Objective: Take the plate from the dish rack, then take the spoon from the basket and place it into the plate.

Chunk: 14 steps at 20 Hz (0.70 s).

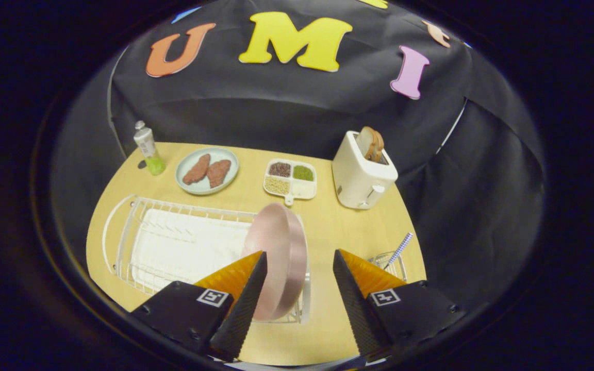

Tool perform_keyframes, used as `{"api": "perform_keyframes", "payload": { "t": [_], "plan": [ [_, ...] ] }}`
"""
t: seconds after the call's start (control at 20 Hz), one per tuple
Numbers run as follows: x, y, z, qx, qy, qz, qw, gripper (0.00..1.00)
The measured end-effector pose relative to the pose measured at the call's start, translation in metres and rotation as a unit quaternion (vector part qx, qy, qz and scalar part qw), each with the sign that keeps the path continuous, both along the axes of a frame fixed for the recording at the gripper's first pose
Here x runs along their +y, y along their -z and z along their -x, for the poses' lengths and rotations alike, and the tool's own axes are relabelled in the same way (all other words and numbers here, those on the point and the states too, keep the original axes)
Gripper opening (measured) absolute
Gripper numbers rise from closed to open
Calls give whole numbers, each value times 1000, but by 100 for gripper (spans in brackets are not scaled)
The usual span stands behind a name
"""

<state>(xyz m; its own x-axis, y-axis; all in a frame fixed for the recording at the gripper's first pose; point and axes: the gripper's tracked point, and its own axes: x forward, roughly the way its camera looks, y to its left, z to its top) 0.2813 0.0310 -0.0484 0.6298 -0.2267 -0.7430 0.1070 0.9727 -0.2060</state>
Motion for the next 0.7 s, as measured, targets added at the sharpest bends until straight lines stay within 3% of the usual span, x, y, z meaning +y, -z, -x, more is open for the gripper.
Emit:
{"api": "perform_keyframes", "payload": {
  "t": [0.05,0.3,0.35,0.4,0.6,0.7],
  "plan": [
    [-4,4,-2,17,17,1,1000,82],
    [-2,8,-12,59,40,-5,997,39],
    [-1,7,-12,69,44,2,997,37],
    [0,8,-12,79,48,10,996,28],
    [-2,9,-5,97,51,91,990,22],
    [9,8,-3,91,59,95,990,21]
  ]
}}
